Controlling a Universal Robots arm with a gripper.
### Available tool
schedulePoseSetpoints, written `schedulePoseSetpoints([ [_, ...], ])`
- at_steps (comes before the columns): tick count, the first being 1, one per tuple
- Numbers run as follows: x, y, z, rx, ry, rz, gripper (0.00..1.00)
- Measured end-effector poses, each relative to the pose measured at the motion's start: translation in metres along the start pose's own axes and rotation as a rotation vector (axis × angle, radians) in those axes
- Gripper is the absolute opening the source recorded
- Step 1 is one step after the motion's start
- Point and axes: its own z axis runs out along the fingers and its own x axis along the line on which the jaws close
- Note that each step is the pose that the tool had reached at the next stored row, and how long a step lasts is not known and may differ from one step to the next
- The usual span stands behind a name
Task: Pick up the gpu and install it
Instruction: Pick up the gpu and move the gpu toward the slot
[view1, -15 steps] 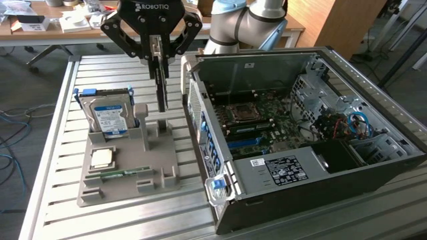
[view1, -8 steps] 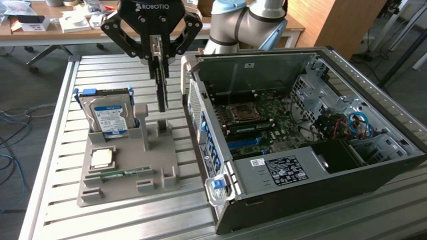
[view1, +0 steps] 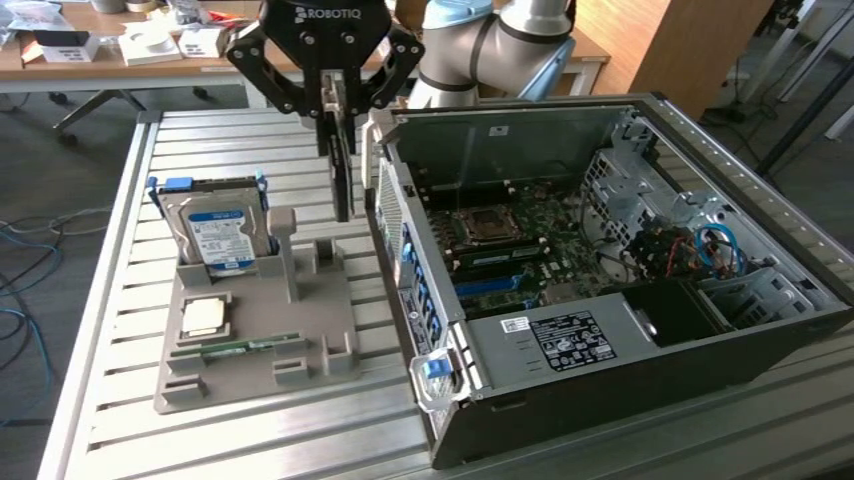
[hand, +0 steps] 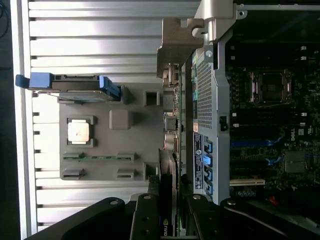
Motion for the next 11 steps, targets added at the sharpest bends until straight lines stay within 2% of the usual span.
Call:
schedulePoseSetpoints([
  [11,-0.032,0.0014,0.0008,0.0000,0.0000,0.000,0.26],
])
